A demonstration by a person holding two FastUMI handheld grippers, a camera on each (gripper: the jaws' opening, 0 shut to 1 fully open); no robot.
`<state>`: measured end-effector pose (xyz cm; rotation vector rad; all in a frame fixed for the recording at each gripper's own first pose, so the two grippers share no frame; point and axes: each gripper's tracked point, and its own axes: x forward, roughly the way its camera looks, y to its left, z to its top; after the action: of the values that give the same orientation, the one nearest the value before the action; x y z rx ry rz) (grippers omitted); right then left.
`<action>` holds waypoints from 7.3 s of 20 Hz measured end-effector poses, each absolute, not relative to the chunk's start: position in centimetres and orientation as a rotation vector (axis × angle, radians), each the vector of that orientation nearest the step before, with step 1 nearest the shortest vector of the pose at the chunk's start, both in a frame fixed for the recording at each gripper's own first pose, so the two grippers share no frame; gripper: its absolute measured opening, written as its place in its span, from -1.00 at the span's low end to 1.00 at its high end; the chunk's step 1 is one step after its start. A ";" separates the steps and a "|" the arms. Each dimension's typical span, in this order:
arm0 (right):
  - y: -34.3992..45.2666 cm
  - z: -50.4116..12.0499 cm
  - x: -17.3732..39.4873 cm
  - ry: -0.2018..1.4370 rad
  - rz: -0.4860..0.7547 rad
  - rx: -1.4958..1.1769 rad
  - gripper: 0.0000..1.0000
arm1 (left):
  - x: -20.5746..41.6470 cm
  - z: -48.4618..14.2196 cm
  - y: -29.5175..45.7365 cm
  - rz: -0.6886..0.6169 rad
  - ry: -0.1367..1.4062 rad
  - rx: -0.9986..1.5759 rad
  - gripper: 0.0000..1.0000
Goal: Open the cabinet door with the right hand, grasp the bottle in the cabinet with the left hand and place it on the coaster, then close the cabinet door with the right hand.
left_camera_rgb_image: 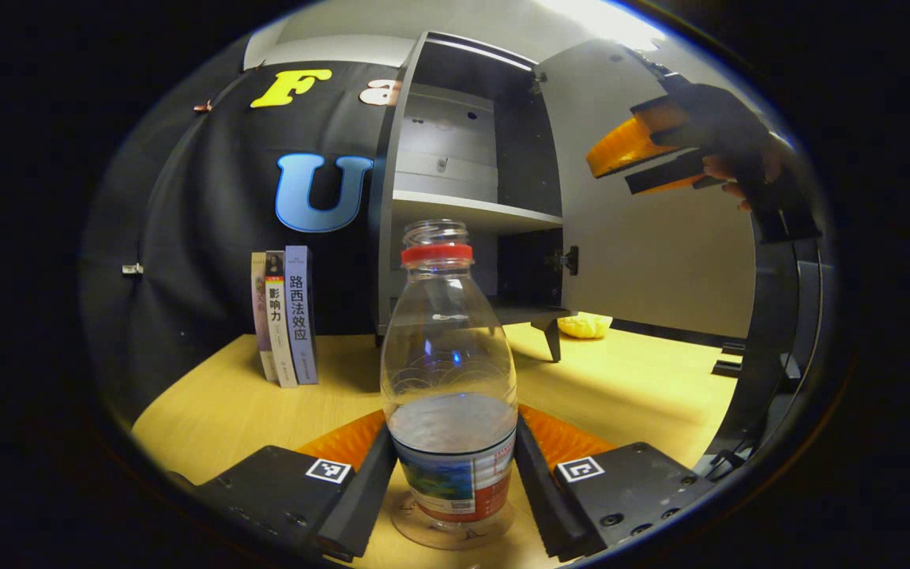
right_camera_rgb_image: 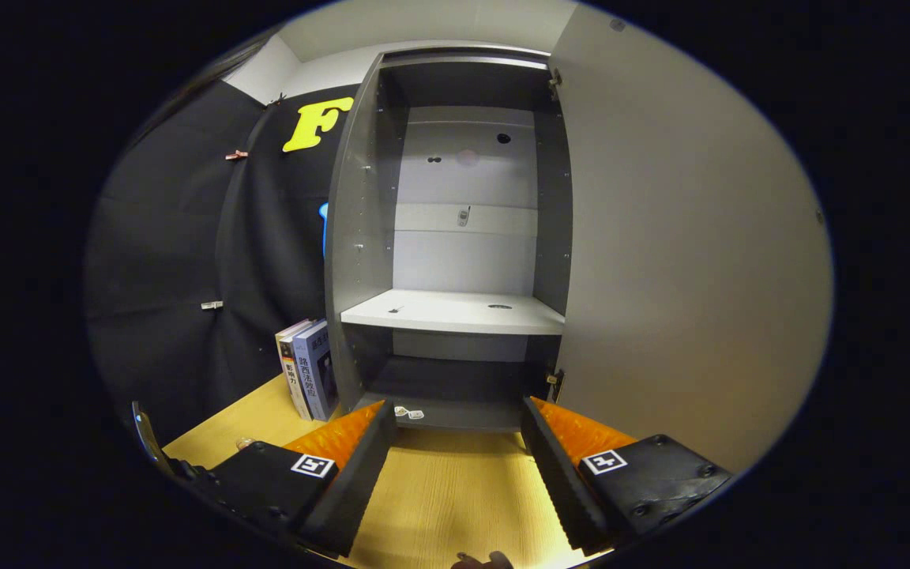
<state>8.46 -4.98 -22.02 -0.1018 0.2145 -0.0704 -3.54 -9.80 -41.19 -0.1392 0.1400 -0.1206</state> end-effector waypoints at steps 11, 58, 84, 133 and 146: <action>-4.1 -20.3 8.6 0.205 -0.067 -0.083 0.96 | -3.6 -36.3 -9.4 -0.154 0.117 -0.099 0.94; -21.1 -0.2 -5.1 -0.038 -0.055 -0.072 0.85 | 5.1 -9.4 -22.1 -0.374 0.044 -0.155 0.92; -0.4 -5.2 6.8 -0.009 0.144 -0.085 0.94 | -1.3 -11.7 -2.0 -0.186 0.061 -0.140 0.78; -10.4 -7.1 10.2 0.037 0.117 -0.155 0.95 | 2.7 -6.6 -10.4 0.057 0.000 -0.084 0.78; -10.1 -6.8 9.9 0.052 0.124 -0.140 0.95 | 2.1 -6.8 -10.4 0.058 0.007 -0.111 0.78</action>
<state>9.86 -10.10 -6.83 -0.1402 0.0520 0.1240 2.12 -10.42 -6.79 -0.1109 0.0069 0.0576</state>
